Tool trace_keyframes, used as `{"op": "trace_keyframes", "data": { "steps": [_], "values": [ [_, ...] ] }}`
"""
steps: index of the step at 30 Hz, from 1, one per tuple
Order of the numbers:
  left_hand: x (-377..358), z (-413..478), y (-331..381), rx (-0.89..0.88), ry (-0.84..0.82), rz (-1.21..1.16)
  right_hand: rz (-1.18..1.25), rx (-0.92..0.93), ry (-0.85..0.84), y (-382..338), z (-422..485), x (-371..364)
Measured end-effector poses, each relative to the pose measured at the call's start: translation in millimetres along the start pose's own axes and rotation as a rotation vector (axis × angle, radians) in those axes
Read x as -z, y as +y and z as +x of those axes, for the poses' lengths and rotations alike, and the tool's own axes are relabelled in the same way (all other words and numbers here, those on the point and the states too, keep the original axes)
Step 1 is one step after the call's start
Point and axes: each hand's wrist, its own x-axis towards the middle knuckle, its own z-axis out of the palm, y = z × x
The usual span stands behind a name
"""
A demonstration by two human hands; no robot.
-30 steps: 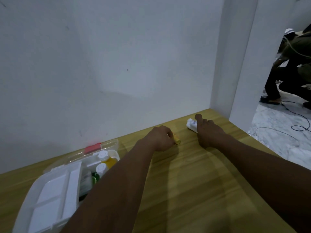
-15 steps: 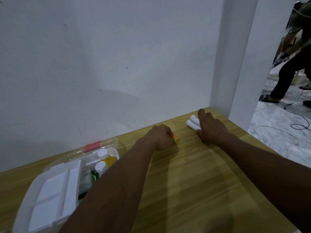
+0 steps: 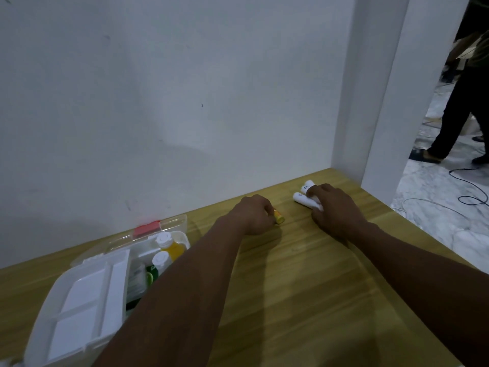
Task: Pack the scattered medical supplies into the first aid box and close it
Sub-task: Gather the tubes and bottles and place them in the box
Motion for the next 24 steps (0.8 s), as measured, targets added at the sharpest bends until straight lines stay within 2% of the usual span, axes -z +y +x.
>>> {"op": "trace_keyframes", "data": {
  "steps": [7,12,18,21,24],
  "values": [
    [21.3,-16.8,6.8,-0.02,0.056,0.002,0.22,-0.043,0.024,-24.9,11.6,53.1],
    [62.2,-51.4,8.0,-0.03,0.15,-0.001,0.39,-0.101,-0.215,-70.4,29.4,116.3],
    [122.9,-121.4,-25.3,0.025,0.335,0.035,0.577,0.003,-0.546,-169.5,29.6,175.4],
    [140.7,-157.0,-55.4,0.099,0.377,0.051,0.617,0.078,-0.715,-222.6,20.8,179.8],
    [146.2,-187.8,-83.3,0.162,0.402,0.049,0.559,0.151,-0.848,-268.1,9.1,161.0]
  ]
}}
